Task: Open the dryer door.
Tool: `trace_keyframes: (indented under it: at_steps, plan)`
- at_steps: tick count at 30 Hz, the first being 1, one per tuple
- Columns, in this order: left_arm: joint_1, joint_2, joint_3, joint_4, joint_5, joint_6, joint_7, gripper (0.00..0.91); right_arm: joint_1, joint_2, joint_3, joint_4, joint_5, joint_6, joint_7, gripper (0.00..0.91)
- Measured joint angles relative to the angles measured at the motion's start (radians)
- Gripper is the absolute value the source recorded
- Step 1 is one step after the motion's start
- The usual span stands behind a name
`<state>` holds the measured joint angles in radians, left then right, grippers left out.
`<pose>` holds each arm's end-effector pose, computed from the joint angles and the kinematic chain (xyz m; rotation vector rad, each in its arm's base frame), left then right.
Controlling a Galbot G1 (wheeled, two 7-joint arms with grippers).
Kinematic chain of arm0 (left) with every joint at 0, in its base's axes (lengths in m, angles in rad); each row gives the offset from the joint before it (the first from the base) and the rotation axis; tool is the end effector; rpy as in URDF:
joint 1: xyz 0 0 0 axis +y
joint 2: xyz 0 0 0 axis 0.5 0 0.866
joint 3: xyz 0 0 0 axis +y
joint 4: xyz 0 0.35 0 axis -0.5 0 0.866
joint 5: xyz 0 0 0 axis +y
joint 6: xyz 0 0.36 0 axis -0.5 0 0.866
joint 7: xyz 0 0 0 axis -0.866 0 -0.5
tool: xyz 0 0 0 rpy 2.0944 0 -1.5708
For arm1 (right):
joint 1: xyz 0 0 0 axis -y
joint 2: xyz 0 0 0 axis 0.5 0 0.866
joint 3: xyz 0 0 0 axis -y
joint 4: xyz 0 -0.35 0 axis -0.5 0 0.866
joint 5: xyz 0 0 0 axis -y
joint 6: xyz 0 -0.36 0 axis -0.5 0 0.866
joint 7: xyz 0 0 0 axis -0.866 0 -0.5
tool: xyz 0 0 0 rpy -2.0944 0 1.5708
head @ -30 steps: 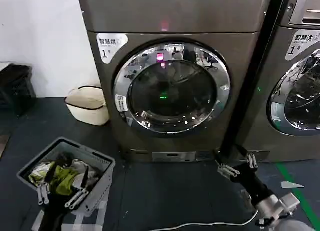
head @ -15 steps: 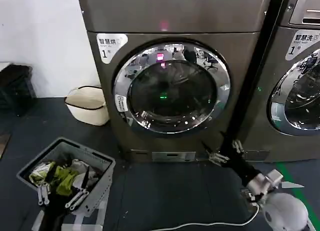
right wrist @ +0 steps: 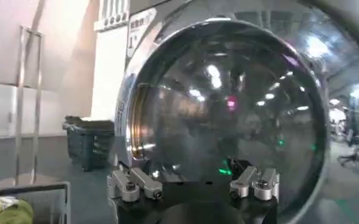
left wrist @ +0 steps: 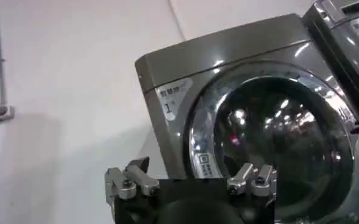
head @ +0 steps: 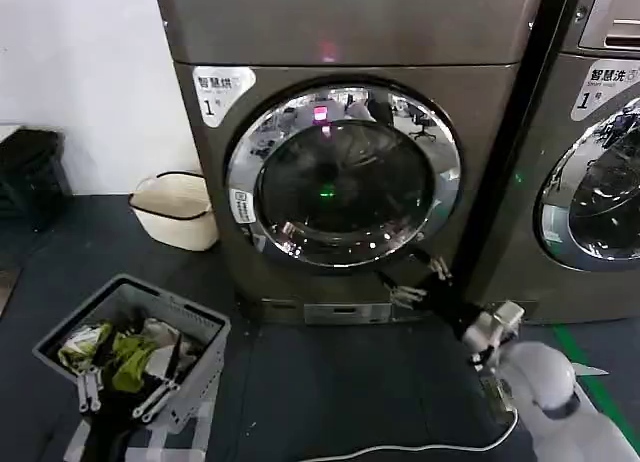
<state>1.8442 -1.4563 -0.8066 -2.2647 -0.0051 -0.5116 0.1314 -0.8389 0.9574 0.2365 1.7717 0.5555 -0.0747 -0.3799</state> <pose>0.1069 0.0905 -0.2671 0.0966 2.7033 0.4479 0.3899 -0.0784 -0.2088 -1.0650 2.8203 -0.1543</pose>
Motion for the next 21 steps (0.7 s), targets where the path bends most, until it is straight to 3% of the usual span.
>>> trace_keyframes:
  at_steps: [21]
  plan:
    - [0.003,-0.006,-0.002,-0.003,0.006,-0.008,0.002,0.907,0.221,0.055,-0.180,-0.135,0.026,0.024,-0.008,0.907]
